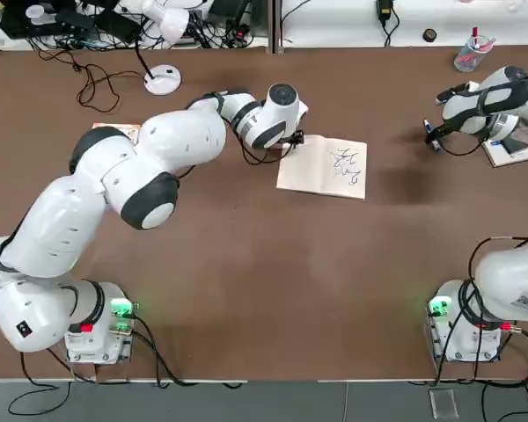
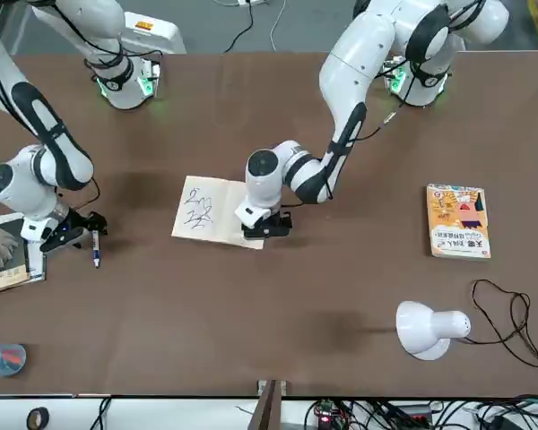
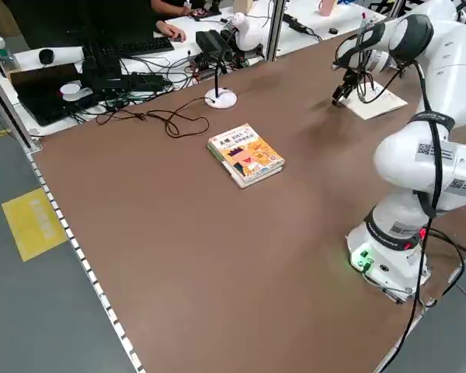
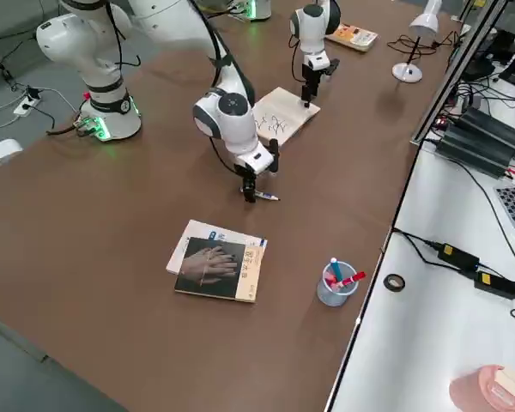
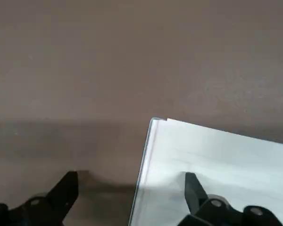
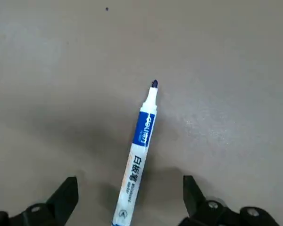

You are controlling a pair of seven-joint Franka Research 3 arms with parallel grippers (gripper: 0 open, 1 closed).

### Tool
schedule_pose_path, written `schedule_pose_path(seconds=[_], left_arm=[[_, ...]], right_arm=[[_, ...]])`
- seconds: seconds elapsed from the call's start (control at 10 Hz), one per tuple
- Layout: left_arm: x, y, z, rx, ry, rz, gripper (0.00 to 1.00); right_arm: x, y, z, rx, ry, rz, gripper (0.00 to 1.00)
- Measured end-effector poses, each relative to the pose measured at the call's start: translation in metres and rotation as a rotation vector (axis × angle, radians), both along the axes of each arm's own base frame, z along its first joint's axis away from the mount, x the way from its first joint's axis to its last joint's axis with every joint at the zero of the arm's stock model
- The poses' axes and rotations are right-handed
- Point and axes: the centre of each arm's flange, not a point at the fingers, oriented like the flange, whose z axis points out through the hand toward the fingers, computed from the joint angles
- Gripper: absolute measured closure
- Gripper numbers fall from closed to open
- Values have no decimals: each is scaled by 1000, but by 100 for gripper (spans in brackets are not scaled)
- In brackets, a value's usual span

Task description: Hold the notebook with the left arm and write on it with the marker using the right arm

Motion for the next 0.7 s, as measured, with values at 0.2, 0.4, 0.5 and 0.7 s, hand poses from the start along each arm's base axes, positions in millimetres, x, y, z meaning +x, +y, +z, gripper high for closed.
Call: schedule_pose_path(seconds=[0.2, 0.4, 0.5, 0.7], left_arm=[[0, 0, 0, 0, 0, 0, 0], [0, 0, 0, 0, 0, 0, 0], [0, 0, 0, 0, 0, 0, 0], [0, 0, 0, 0, 0, 0, 0]], right_arm=[[0, -6, 0, -2, 16, -24, 2], [0, -12, -1, -4, 28, -33, 2], [0, -13, -1, -5, 30, -33, 2], [0, -5, -1, -7, 33, -21, 2]])
